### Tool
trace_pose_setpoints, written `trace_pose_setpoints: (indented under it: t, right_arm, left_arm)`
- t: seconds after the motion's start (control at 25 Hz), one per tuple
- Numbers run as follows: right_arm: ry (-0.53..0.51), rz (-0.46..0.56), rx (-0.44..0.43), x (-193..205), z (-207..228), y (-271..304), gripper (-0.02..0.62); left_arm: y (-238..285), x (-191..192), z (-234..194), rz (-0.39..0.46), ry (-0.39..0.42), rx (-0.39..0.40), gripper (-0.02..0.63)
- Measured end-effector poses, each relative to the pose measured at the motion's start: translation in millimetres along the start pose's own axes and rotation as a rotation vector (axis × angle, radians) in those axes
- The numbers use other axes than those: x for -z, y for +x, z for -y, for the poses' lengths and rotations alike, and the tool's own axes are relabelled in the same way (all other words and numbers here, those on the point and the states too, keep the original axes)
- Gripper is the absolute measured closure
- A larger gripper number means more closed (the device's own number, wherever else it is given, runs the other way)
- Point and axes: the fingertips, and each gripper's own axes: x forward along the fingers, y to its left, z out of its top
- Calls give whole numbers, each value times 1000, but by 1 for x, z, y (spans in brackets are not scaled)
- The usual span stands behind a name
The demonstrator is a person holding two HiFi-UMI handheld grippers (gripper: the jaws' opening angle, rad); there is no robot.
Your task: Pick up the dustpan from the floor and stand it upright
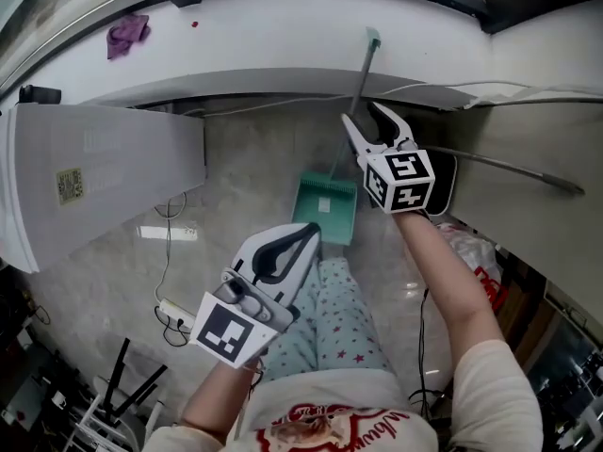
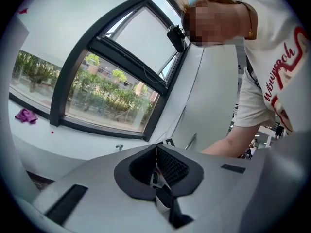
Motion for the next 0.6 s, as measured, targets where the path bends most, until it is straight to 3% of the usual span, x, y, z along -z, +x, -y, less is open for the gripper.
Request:
trace_pose_setpoints:
  t: [0.2, 0.6]
  right_arm:
    - [-4, -71, 106, 29, 56, 56, 383]
    - [188, -104, 261, 48, 138, 122, 385]
  left_arm:
    - [-3, 10, -35, 35, -20, -81, 584]
    - [-12, 51, -54, 4, -27, -145, 584]
